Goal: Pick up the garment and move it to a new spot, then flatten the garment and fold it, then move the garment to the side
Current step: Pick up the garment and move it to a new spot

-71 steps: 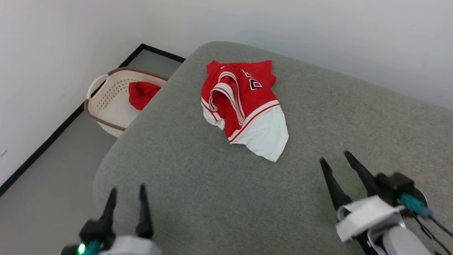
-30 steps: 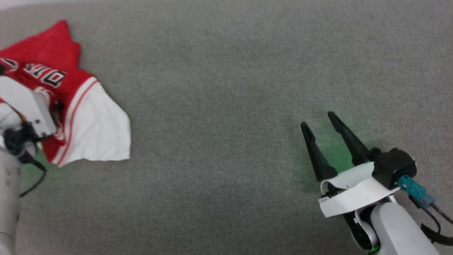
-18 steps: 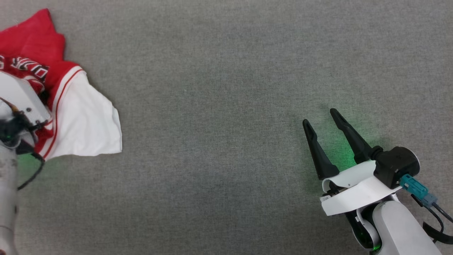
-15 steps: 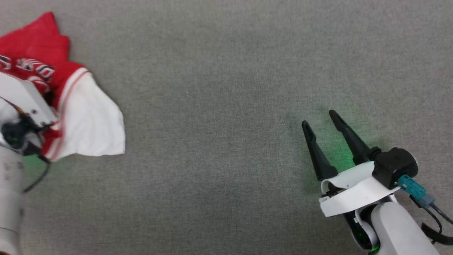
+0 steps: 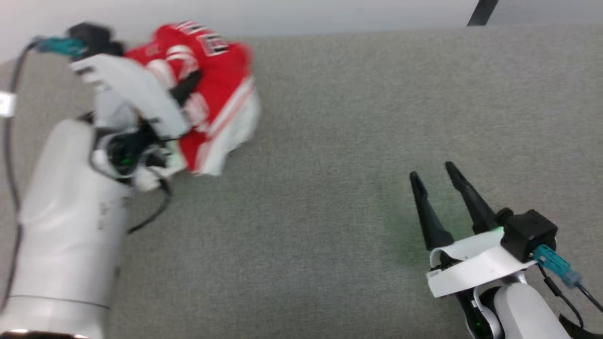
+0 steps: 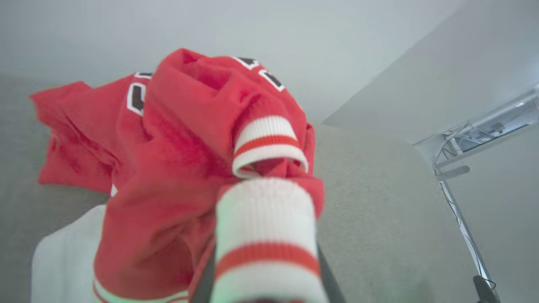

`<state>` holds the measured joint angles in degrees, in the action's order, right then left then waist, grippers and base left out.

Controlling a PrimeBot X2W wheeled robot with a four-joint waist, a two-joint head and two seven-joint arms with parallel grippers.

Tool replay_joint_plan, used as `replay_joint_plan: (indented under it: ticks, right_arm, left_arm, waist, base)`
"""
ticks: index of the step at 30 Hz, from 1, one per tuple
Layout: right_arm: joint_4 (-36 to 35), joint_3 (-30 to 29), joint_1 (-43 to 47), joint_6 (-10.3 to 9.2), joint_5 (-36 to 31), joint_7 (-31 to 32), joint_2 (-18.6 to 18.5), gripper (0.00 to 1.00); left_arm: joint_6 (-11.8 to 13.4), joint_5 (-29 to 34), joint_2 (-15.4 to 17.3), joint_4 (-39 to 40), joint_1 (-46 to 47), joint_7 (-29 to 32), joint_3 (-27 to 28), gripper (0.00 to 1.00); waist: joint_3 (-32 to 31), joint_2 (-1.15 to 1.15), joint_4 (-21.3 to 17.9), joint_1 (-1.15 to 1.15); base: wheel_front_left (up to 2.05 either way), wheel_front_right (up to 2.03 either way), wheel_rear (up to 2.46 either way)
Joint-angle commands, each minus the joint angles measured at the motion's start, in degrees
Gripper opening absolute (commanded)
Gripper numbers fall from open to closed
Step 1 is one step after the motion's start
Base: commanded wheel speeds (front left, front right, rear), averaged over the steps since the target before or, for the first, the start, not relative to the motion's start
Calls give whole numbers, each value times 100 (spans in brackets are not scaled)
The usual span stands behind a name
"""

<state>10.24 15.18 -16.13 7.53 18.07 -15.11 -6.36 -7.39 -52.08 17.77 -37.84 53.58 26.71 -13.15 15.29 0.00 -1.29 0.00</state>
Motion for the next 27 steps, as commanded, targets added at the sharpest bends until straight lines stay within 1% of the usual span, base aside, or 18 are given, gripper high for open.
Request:
replay_joint_plan:
  ticks: [1, 5, 7, 10, 14, 17, 22, 27]
  right_arm:
    - [-16, -76, 98, -8, 33, -3, 37, 100]
    - [-73, -364, 171, -8, 81, -4, 149, 100]
    - [-94, -467, 202, -8, 103, -4, 210, 100]
    - [-140, -658, 255, -8, 161, -3, 266, 100]
    - [-235, -894, 181, -8, 227, -4, 318, 100]
    - [-311, -1009, 79, -8, 330, -3, 345, 100]
    - [-315, -1065, 39, -8, 623, -3, 350, 100]
    - [-306, -1028, -20, -8, 777, -4, 350, 100]
  left_arm:
    - [-10, -55, -115, 157, -70, 42, -121, 0]
    - [-9, -60, -433, 607, -71, 133, -474, 0]
    - [35, -40, -671, 722, -2, 152, -604, 0]
    - [190, -130, -1073, 750, 118, 154, -710, 0]
    - [394, -177, -1333, 503, 255, 1, -828, 0]
    - [455, -279, -1448, 207, 432, -156, -943, 0]
    - [315, -564, -1473, -244, 643, -418, -1285, 0]
    - [274, -313, -1411, -1059, 860, -790, -1568, 0]
  waist:
    - [-122, 0, -152, 0]
    - [-127, 0, -472, 0]
    - [-112, 0, -672, 0]
    - [-60, 0, -962, 0]
    - [136, 0, -1385, 0]
    - [329, 0, -1711, 0]
    - [547, 0, -2060, 0]
    - [659, 0, -2204, 0]
  base:
    - [0, 0, 0]
    - [0, 0, 0]
    - [0, 0, 0]
    - [0, 0, 0]
    - [0, 0, 0]
    - [0, 0, 0]
    - [0, 0, 0]
    - [0, 0, 0]
